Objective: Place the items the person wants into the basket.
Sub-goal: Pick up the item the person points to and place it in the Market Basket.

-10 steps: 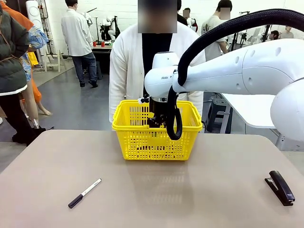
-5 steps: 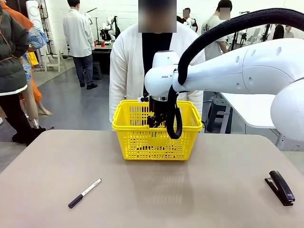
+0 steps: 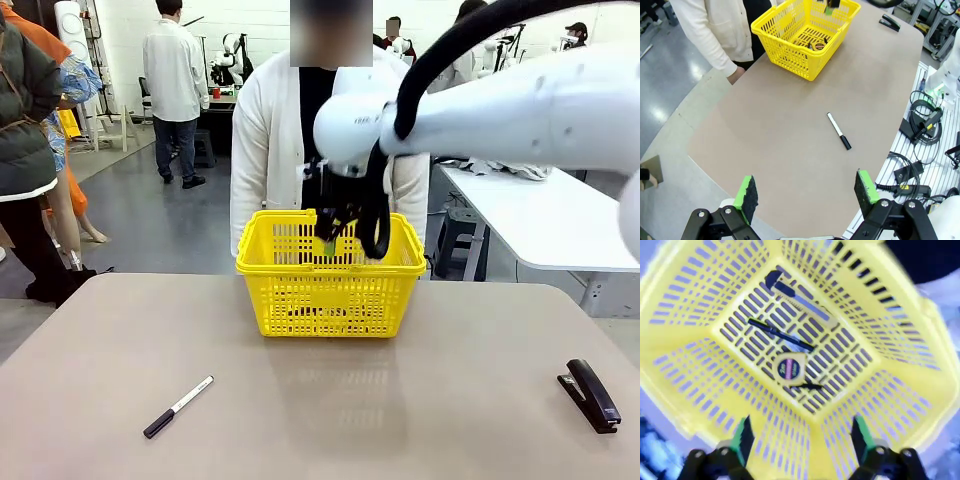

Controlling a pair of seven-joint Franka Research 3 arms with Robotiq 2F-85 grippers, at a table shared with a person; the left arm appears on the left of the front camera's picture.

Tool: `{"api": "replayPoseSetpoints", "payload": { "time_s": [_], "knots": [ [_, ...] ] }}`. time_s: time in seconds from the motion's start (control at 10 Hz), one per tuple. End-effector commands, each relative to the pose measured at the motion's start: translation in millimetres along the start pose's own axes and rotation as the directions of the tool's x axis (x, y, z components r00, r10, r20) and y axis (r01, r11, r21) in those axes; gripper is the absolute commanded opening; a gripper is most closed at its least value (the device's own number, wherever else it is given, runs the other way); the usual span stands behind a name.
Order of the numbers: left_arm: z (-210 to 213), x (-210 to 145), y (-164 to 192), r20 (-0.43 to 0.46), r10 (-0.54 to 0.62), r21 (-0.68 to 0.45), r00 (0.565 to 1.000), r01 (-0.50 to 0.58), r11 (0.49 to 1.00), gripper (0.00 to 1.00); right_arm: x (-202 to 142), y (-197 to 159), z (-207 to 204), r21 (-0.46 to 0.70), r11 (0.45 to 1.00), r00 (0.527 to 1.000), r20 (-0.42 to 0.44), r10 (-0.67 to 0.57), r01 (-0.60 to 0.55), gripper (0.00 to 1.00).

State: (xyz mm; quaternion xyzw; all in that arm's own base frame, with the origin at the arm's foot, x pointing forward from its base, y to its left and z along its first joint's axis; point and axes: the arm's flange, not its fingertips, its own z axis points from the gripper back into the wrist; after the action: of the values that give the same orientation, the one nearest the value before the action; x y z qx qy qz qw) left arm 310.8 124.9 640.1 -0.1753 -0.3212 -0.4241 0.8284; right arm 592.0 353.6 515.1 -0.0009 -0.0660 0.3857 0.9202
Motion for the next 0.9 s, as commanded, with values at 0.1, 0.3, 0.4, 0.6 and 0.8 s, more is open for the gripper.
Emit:
{"api": "replayPoseSetpoints", "payload": {
  "time_s": [0.1, 0.3, 0.4, 0.6, 0.8],
  "knots": [
    [0.4, -1.0, -0.4, 0.017, -0.011, -0.012, 1.000, 0.011, 1.000, 1.00, -94.4, 12.4, 68.1, 0.001, 0.999, 0.995, 0.088, -0.048, 0.048, 1.00],
    [0.4, -1.0, -0.4, 0.017, -0.011, -0.012, 1.000, 0.011, 1.000, 1.00, -166.9, 23.7, 94.4, 0.023, 0.996, 0.988, 0.131, -0.086, 0.084, 1.00],
    [0.4, -1.0, -0.4, 0.017, -0.011, -0.012, 1.000, 0.011, 1.000, 1.00, -198.9, 27.3, 93.7, 0.032, 0.993, 0.985, 0.127, -0.120, 0.117, 1.00],
    [0.4, -1.0, -0.4, 0.017, -0.011, -0.012, 1.000, 0.011, 1.000, 1.00, -258.9, 23.7, 79.6, 0.050, 0.979, 0.967, 0.156, -0.203, 0.197, 1.00],
    [0.4, -1.0, -0.4, 0.017, -0.011, -0.012, 1.000, 0.011, 1.000, 1.00, -290.7, 15.9, 69.2, 0.076, 0.969, 0.948, 0.198, -0.248, 0.237, 1.00]
  ]
}}
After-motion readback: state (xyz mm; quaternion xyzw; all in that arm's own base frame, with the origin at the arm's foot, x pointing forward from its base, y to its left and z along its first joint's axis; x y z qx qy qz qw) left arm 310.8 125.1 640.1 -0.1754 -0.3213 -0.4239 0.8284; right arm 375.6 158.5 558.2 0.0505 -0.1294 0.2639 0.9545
